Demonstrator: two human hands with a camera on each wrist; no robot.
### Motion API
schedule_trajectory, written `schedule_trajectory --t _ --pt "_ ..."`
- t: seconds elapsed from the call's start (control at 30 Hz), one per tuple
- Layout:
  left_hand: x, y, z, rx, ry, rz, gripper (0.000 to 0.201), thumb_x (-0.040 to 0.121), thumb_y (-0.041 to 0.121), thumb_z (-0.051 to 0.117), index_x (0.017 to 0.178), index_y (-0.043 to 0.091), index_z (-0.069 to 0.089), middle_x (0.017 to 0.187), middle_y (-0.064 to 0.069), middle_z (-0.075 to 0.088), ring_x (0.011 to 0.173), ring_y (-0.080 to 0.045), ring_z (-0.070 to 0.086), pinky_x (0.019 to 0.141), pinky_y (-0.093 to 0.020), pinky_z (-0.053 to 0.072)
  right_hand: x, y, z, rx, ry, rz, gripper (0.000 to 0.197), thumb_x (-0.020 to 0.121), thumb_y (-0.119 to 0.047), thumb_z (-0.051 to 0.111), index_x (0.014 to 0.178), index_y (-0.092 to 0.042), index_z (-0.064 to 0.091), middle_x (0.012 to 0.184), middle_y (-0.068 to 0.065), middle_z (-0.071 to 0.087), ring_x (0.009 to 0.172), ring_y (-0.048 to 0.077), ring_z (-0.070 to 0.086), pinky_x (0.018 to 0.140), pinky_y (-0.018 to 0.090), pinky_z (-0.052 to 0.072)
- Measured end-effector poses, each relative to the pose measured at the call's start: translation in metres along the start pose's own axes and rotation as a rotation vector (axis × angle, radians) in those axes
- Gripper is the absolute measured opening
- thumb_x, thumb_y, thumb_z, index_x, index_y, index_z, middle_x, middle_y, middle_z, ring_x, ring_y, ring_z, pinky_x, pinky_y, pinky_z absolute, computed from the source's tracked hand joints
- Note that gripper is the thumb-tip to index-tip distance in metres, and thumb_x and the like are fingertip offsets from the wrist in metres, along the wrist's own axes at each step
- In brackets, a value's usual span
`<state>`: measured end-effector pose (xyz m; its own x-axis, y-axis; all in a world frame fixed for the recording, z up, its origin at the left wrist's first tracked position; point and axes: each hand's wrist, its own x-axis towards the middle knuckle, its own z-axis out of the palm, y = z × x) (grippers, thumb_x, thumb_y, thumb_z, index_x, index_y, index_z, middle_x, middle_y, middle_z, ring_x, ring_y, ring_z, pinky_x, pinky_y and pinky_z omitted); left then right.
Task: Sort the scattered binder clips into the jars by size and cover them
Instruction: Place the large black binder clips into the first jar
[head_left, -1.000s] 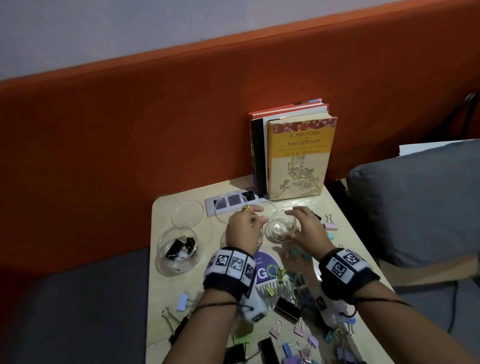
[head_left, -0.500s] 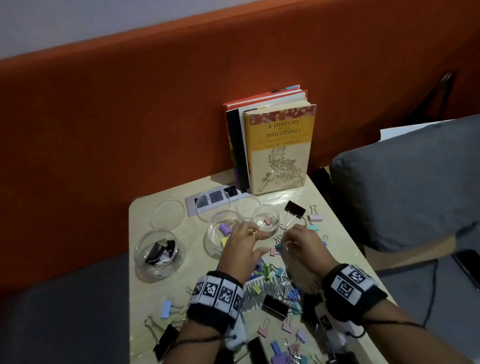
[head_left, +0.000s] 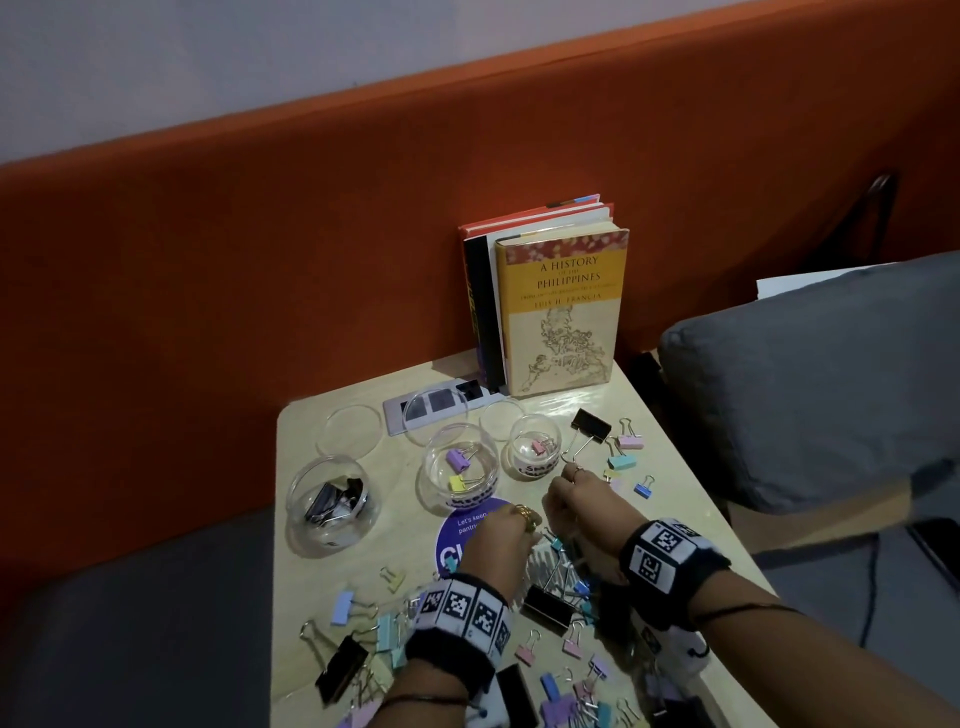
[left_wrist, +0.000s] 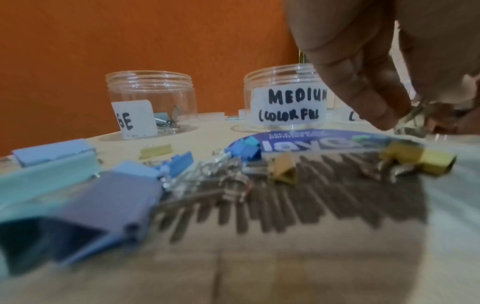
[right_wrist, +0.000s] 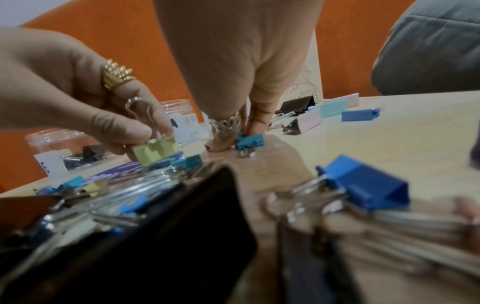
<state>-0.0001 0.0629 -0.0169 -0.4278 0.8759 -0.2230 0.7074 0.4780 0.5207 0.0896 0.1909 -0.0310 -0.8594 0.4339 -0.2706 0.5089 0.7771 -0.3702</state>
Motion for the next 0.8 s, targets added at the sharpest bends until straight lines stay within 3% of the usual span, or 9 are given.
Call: schedule_trajectory --t 0.1,0.2,0.27,0.33,0.4,0.57,0.63,0.73,0.8 --pt "-0.006 0.006 -0.024 -0.149 0.234 -0.048 0.023 0.093 0.02 0.055 0.113 0.014 0.066 0.113 0.002 0.063 0.092 -0.007 0.06 0.082 -0.012 0.044 0.0 -0.002 0.0 -0.053 -0.068 0.025 0.033 0.081 0.003 0.047 0.114 0.001 0.048 0.12 0.021 0.047 0.111 0.031 0.047 0.088 0.032 0.037" --pt "-0.003 0.001 -0.046 -0.104 0.517 -0.066 0.021 0.09 0.024 0.06 0.107 0.016 0.069 0.108 -0.001 0.067 0.098 -0.015 0.06 0.084 -0.019 0.041 0.001 -0.006 0.0 -0.153 -0.102 0.013 0.036 0.083 0.005 0.046 0.118 0.0 0.044 0.123 0.022 0.046 0.113 0.032 0.045 0.092 0.036 0.037" --pt "0.004 -0.01 -0.054 -0.073 0.583 -0.09 0.019 0.089 0.022 0.061 0.105 0.015 0.069 0.107 -0.003 0.068 0.103 -0.021 0.058 0.088 -0.025 0.041 0.0 -0.008 -0.001 -0.182 -0.106 -0.005 0.035 0.084 0.005 0.045 0.119 0.0 0.044 0.124 0.021 0.047 0.112 0.032 0.047 0.092 0.037 0.038" --pt "0.014 -0.024 -0.054 0.017 0.465 -0.166 0.025 0.088 0.029 0.061 0.11 0.017 0.066 0.115 -0.002 0.065 0.109 -0.021 0.053 0.092 -0.03 0.039 -0.002 -0.009 -0.002 -0.156 -0.105 -0.003 0.033 0.084 0.005 0.046 0.117 0.0 0.045 0.122 0.021 0.049 0.111 0.033 0.049 0.09 0.037 0.04" --pt "0.02 -0.036 -0.051 0.123 0.316 -0.236 0.047 0.083 0.045 0.063 0.123 0.021 0.058 0.129 0.002 0.055 0.119 -0.02 0.044 0.098 -0.034 0.037 -0.002 -0.007 -0.004 -0.094 -0.081 0.005 0.028 0.084 0.003 0.047 0.112 -0.001 0.049 0.118 0.021 0.053 0.107 0.033 0.052 0.086 0.034 0.042" --pt "0.024 -0.051 -0.044 0.118 0.218 -0.238 0.104 0.067 0.057 0.073 0.149 0.031 0.014 0.154 0.001 0.021 0.14 -0.023 0.021 0.11 -0.041 0.03 -0.004 0.001 -0.007 0.106 0.079 0.023 0.023 0.082 -0.001 0.051 0.104 -0.004 0.058 0.102 0.017 0.063 0.092 0.03 0.059 0.076 0.031 0.045" --pt "0.03 -0.053 -0.043 0.119 0.179 -0.258 0.113 0.064 0.057 0.076 0.149 0.031 0.006 0.157 -0.001 0.014 0.143 -0.024 0.016 0.112 -0.044 0.028 -0.003 0.002 -0.013 0.185 0.177 0.008 0.018 0.082 -0.002 0.056 0.098 -0.006 0.063 0.092 0.014 0.068 0.083 0.025 0.062 0.072 0.029 0.048" --pt "0.039 -0.054 -0.043 0.102 0.155 -0.266 0.115 0.065 0.055 0.075 0.149 0.028 0.002 0.156 -0.002 0.014 0.141 -0.024 0.02 0.111 -0.043 0.03 0.007 0.001 -0.029 0.282 0.346 -0.046 0.007 0.08 -0.009 0.066 0.087 -0.009 0.069 0.076 0.009 0.072 0.066 0.014 0.063 0.061 0.014 0.043" --pt "0.042 -0.053 -0.043 0.088 0.185 -0.266 0.114 0.068 0.052 0.074 0.15 0.025 0.0 0.155 -0.002 0.018 0.139 -0.024 0.025 0.11 -0.041 0.031 0.017 -0.003 -0.042 0.325 0.436 -0.048 0.011 0.08 -0.015 0.07 0.088 -0.009 0.07 0.076 0.005 0.073 0.066 0.011 0.063 0.062 0.008 0.043"
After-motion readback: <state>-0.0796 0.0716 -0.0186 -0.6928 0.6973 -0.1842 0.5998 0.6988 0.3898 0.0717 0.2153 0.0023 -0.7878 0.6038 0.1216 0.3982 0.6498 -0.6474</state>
